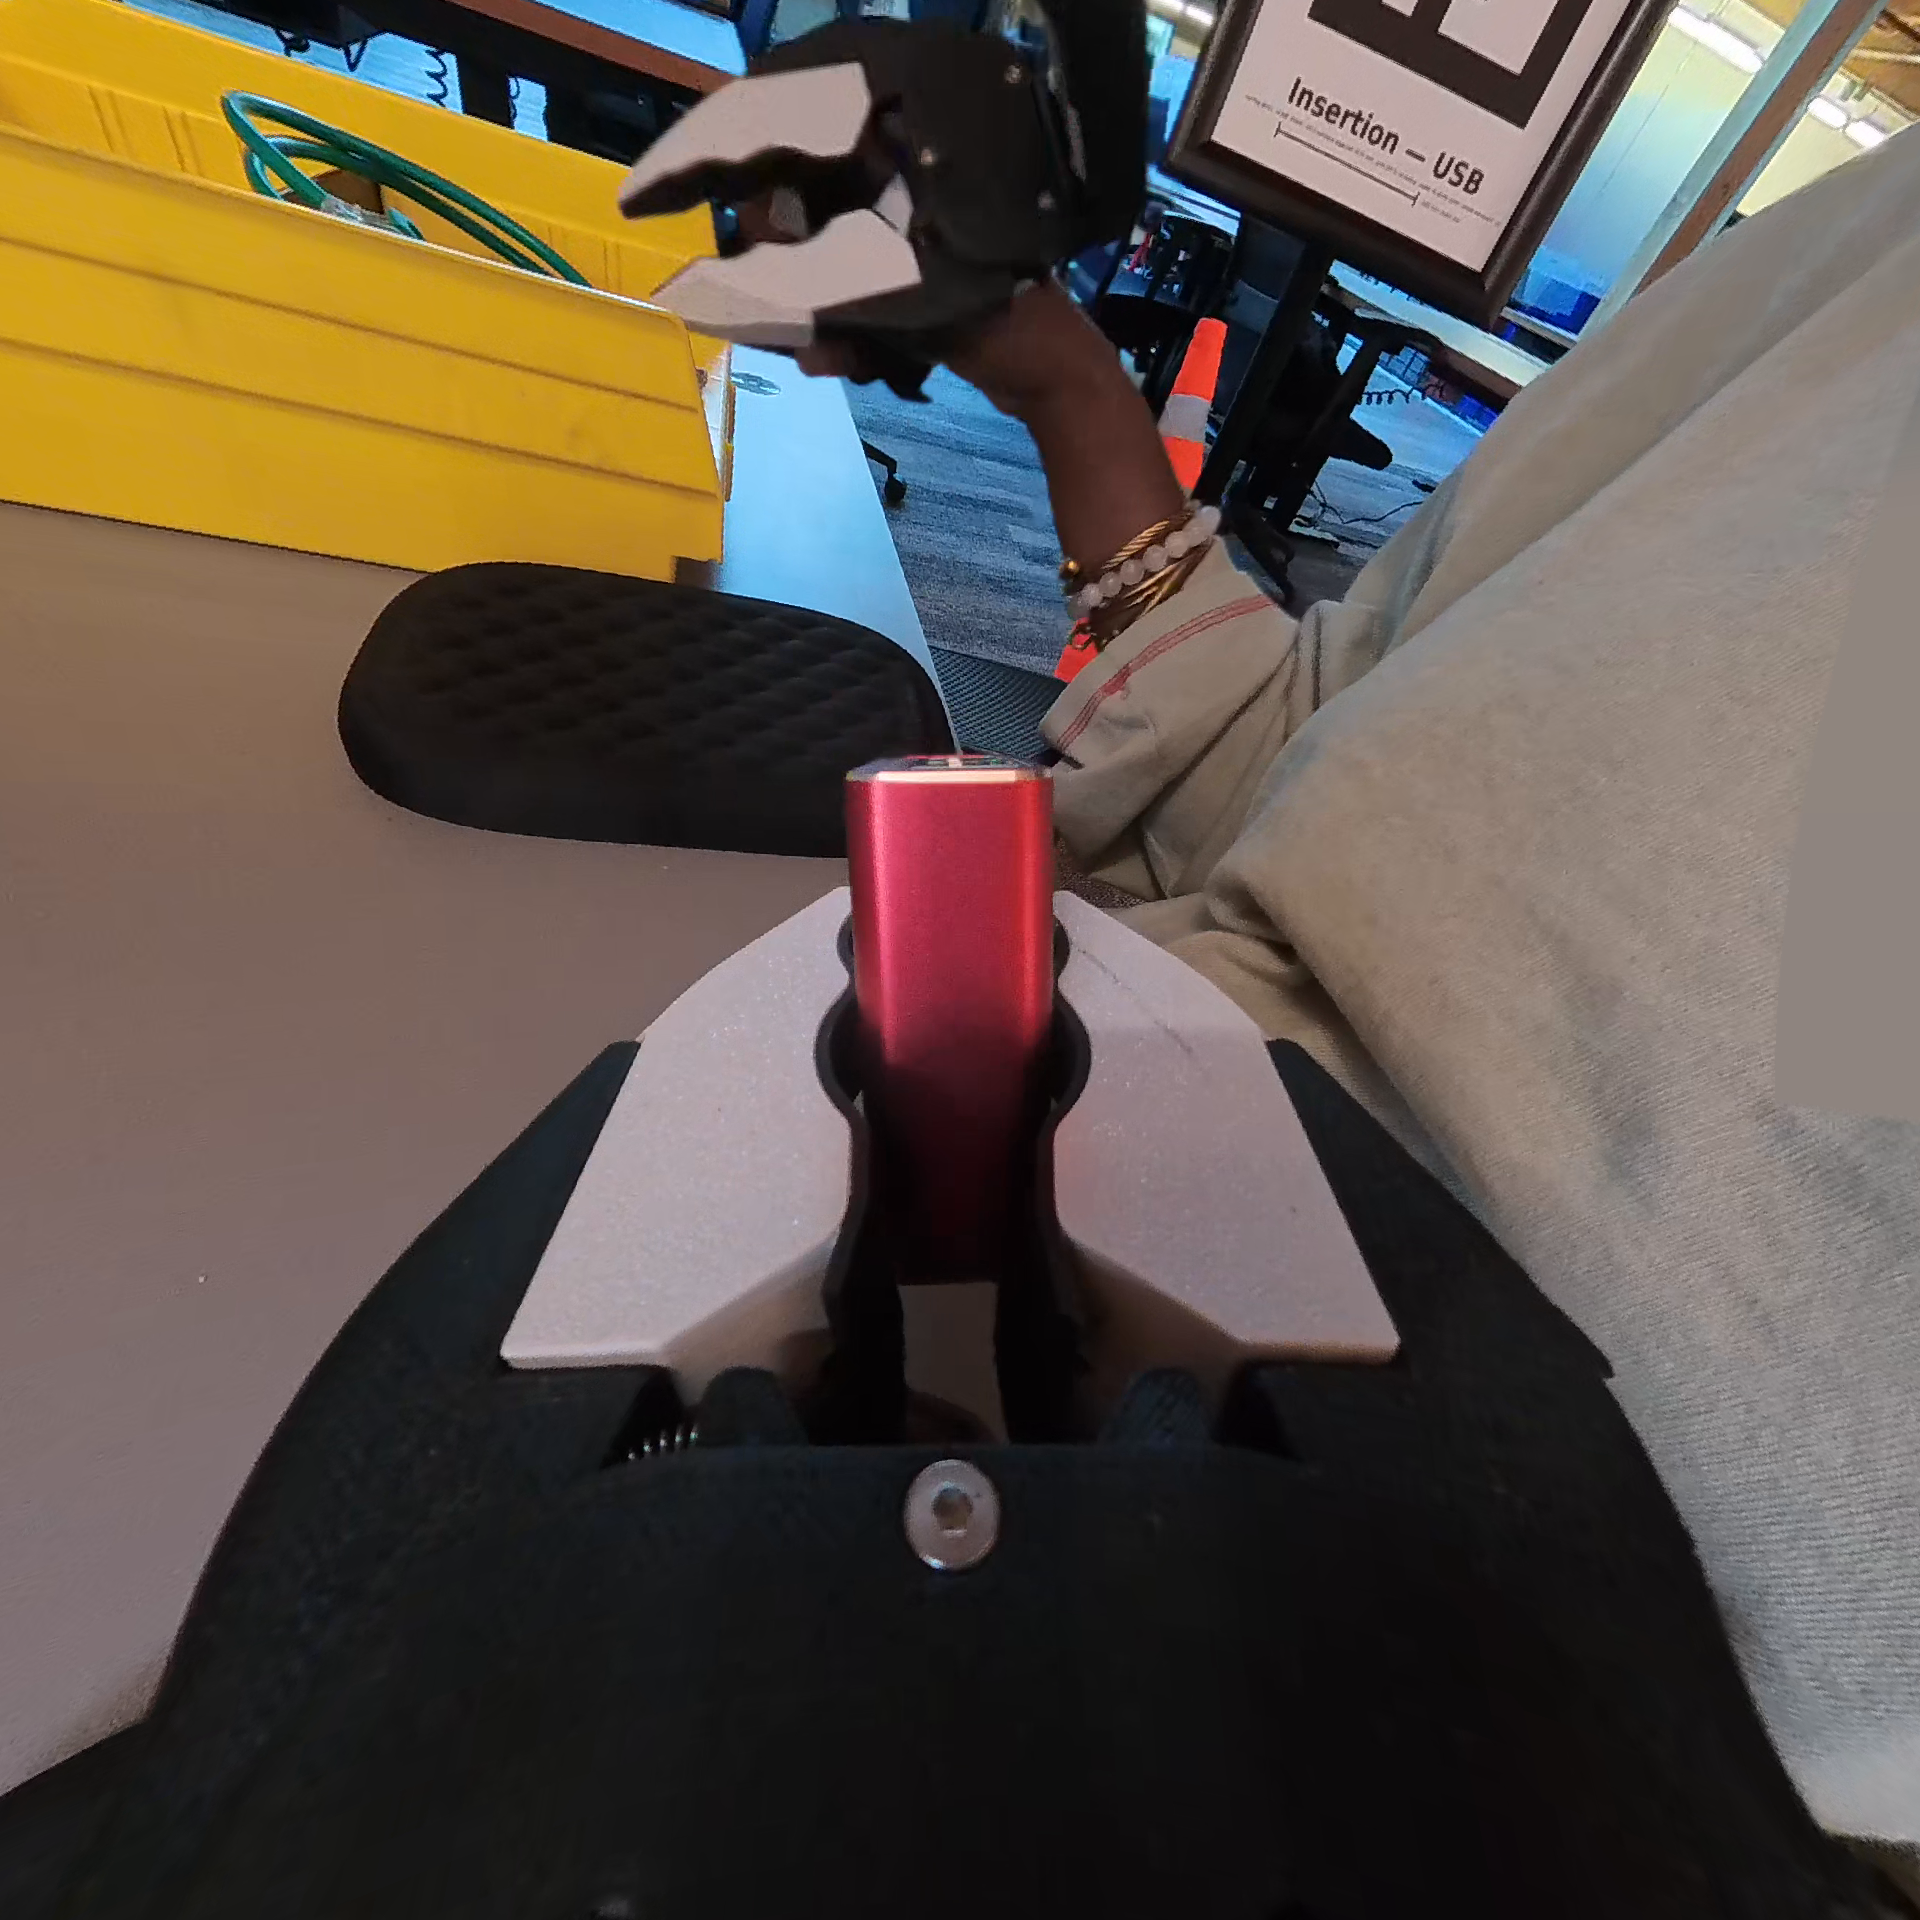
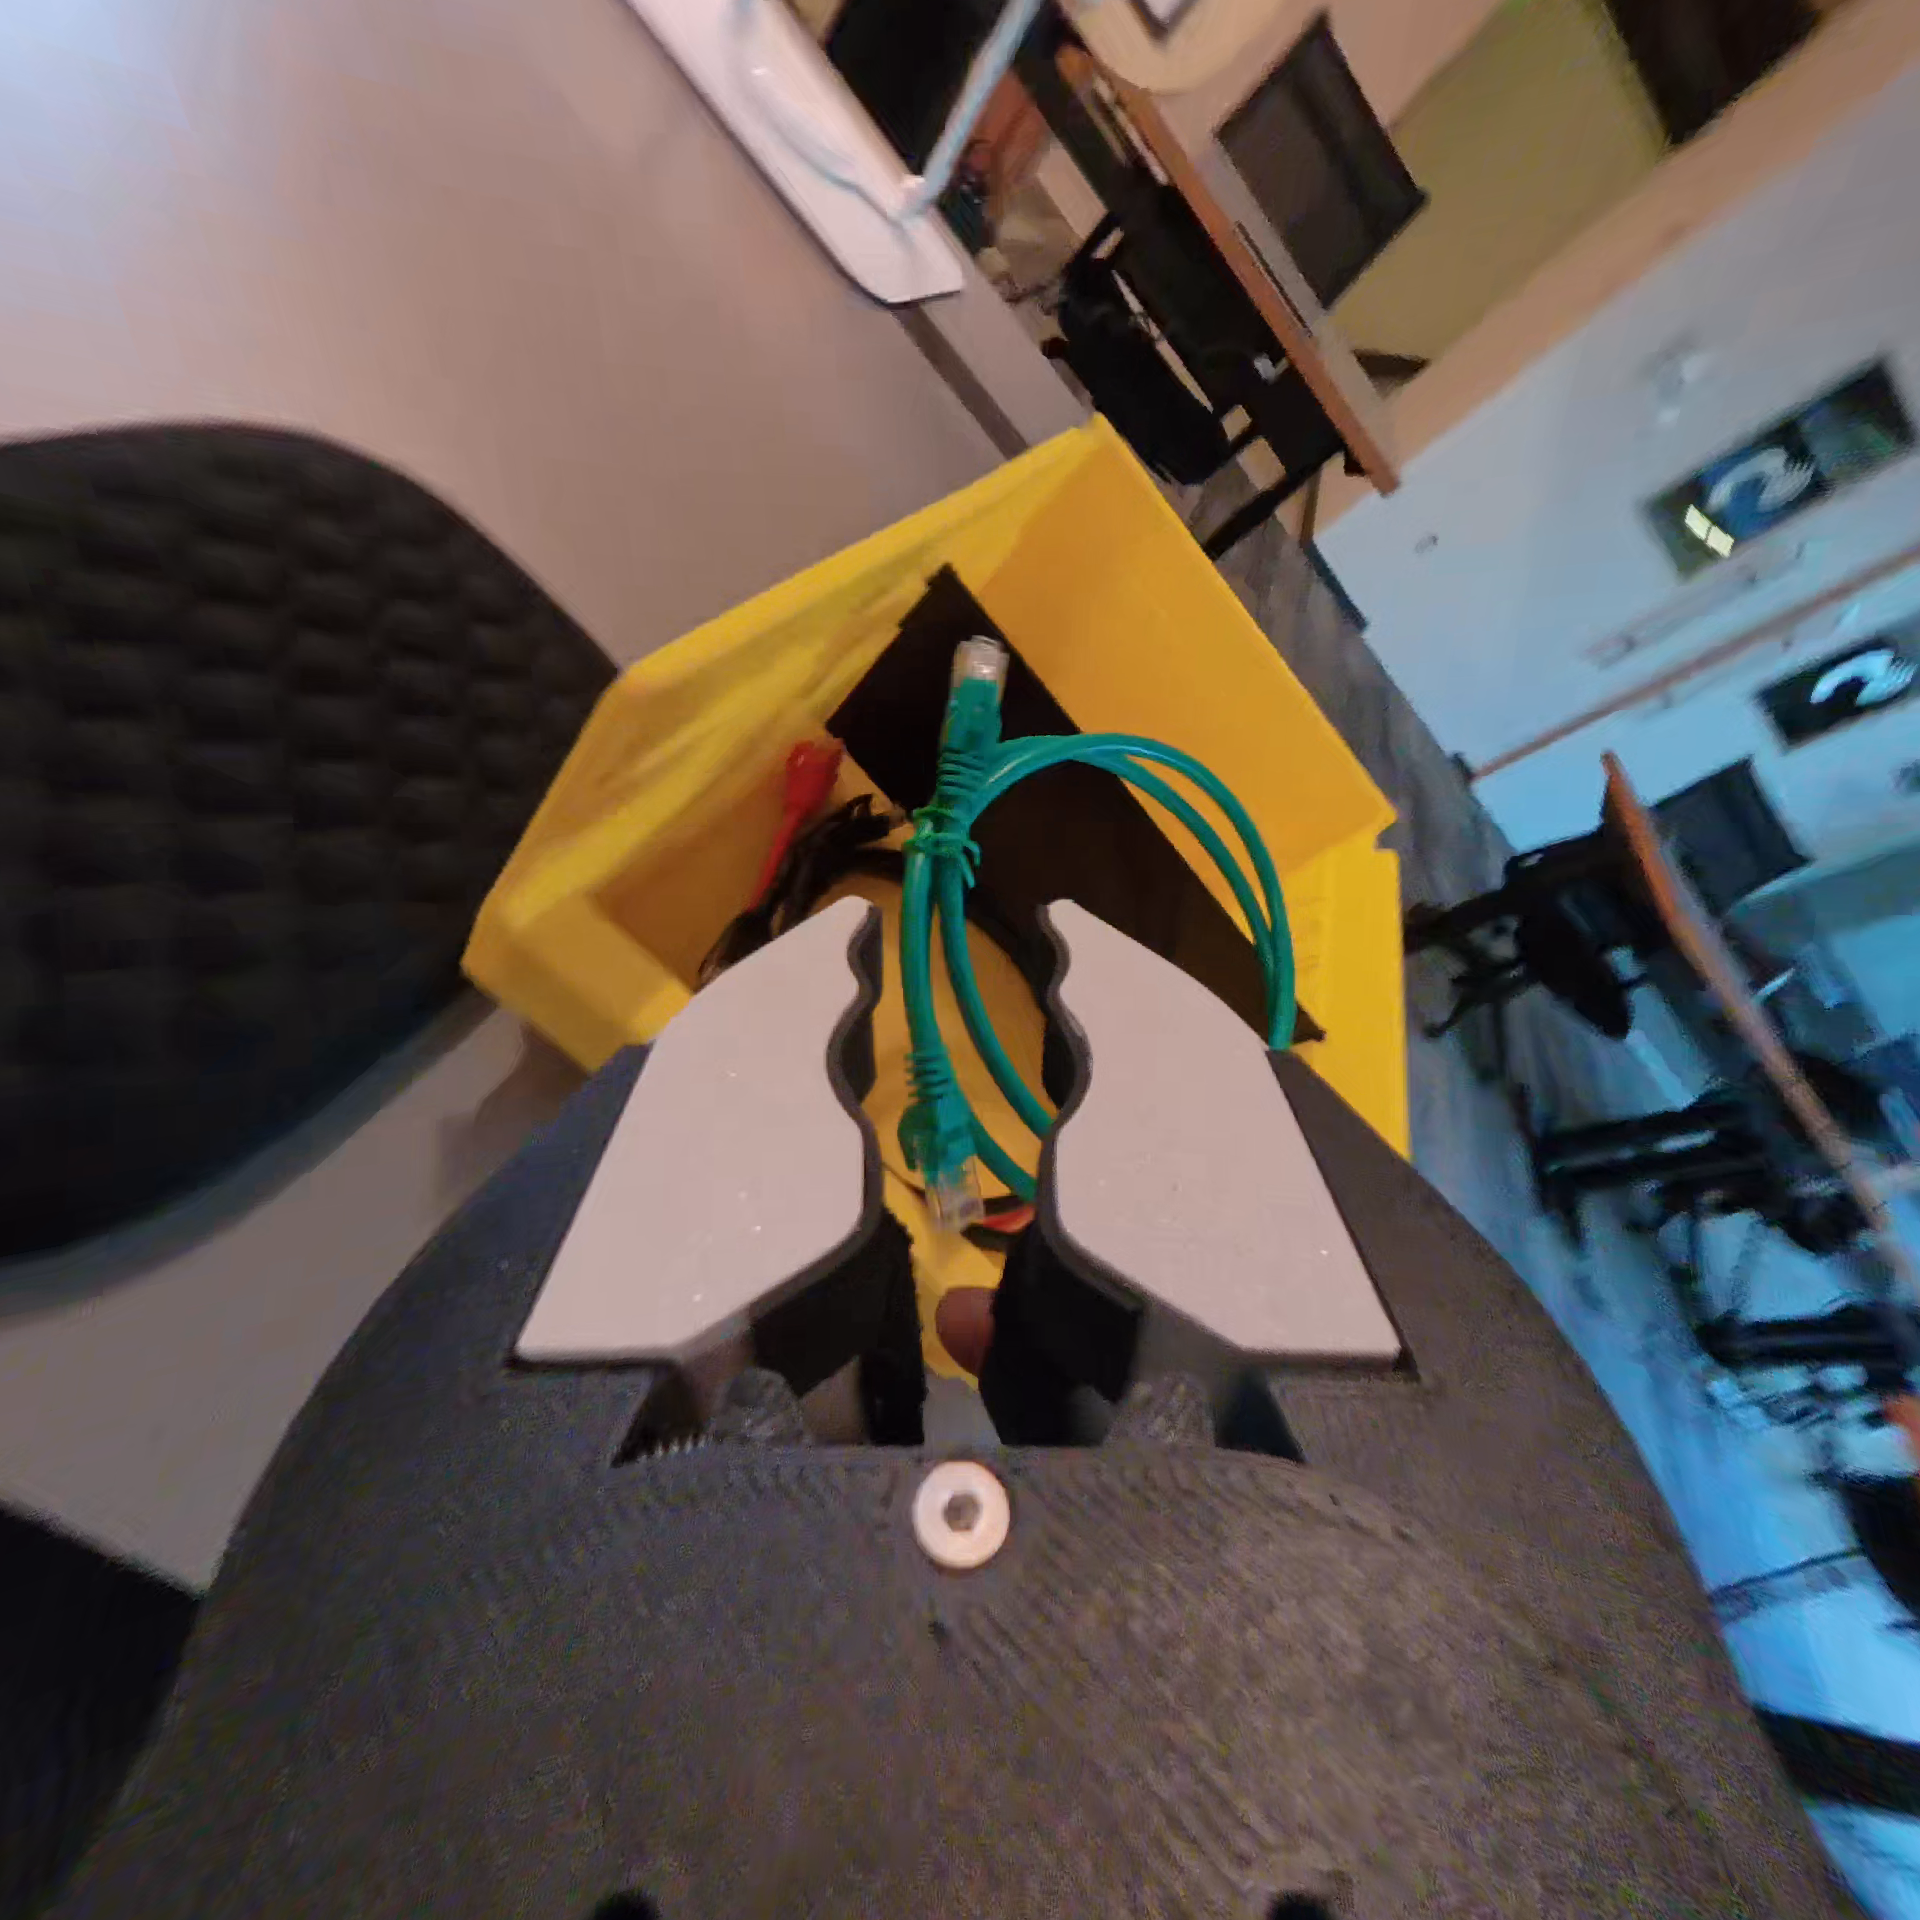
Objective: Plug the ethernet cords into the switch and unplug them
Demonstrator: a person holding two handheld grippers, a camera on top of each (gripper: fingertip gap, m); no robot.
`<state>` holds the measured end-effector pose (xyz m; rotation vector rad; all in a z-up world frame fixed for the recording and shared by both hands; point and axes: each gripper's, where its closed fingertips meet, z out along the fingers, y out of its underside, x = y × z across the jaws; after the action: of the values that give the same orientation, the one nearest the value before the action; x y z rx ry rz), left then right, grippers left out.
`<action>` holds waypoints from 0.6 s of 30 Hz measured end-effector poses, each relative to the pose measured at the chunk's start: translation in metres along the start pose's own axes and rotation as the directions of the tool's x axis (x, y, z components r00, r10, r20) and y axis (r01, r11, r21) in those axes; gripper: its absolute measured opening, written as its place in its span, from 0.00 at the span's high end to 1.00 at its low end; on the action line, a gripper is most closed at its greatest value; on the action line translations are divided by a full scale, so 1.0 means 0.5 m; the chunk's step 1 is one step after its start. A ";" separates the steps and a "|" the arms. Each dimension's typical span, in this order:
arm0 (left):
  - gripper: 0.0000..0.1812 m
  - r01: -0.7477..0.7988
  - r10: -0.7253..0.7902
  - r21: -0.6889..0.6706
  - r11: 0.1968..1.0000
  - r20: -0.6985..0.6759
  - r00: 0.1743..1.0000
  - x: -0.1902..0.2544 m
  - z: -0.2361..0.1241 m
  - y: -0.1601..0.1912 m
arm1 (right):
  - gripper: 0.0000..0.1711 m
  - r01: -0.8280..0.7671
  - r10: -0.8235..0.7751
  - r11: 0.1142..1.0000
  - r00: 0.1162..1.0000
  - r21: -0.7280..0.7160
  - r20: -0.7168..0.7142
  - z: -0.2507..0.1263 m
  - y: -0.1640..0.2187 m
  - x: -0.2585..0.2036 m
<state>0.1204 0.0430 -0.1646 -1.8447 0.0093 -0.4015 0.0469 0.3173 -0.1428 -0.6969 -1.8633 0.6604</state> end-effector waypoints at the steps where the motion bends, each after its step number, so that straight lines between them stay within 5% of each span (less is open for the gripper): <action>1: 0.84 0.000 0.000 -0.001 1.000 0.000 1.000 0.000 0.000 0.000 | 0.82 -0.056 0.056 0.998 0.998 -0.001 0.023 0.018 0.004 -0.002; 4: 0.84 0.003 -0.003 0.004 1.000 -0.001 1.000 0.000 -0.001 -0.001 | 0.78 -0.079 0.090 0.989 0.992 -0.128 0.085 0.067 0.044 -0.019; 6: 0.84 0.003 -0.003 0.009 1.000 -0.004 1.000 0.000 -0.002 -0.002 | 0.90 -0.016 0.033 0.971 0.997 -0.237 0.066 0.079 0.074 -0.016; 13: 0.84 -0.004 0.004 0.008 1.000 -0.005 1.000 0.002 -0.001 -0.002 | 0.93 0.215 -0.170 0.956 0.960 -0.197 0.223 0.015 0.047 -0.059; 18: 0.84 -0.006 0.006 0.006 1.000 -0.005 1.000 0.002 -0.001 -0.002 | 0.85 0.283 -0.245 0.911 0.956 -0.299 0.160 0.019 0.072 -0.028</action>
<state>0.1211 0.0425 -0.1634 -1.8371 0.0168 -0.4018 0.0490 0.3305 -0.1801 -0.6019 -2.1545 0.2284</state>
